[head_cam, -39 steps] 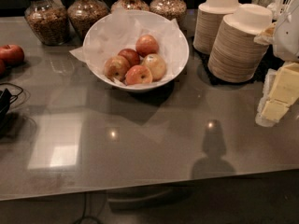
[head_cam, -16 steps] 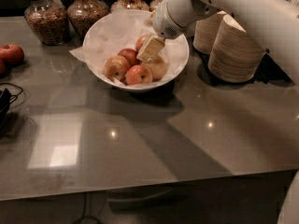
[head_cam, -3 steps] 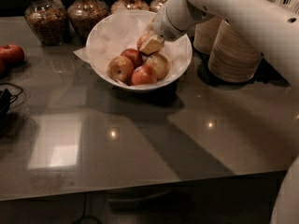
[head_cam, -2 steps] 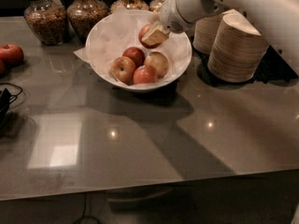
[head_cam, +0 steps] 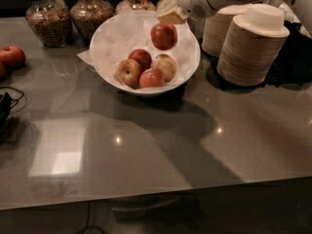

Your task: Pick apple from white bowl

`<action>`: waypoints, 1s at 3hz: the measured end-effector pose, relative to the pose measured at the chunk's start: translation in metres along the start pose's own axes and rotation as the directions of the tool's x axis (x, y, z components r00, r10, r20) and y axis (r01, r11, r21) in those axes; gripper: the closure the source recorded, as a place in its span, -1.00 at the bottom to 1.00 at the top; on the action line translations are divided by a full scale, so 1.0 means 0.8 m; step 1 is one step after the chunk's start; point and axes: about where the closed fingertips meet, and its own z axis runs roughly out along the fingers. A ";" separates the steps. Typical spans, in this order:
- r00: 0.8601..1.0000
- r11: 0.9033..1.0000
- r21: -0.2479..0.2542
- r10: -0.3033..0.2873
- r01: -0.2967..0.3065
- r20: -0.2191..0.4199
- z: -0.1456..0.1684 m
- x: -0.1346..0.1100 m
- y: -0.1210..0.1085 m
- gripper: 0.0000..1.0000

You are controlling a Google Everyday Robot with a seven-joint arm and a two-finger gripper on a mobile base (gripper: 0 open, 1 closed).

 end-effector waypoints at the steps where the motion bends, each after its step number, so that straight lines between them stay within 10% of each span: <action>1: 0.997 0.998 -0.065 0.024 -0.019 0.075 -0.005 -0.012 0.009 1.00; 3: 0.996 0.997 -0.077 0.028 -0.022 0.081 -0.005 -0.014 0.012 0.63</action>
Offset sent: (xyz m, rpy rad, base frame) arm -0.0085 0.0053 0.0045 0.0548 0.0320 0.0638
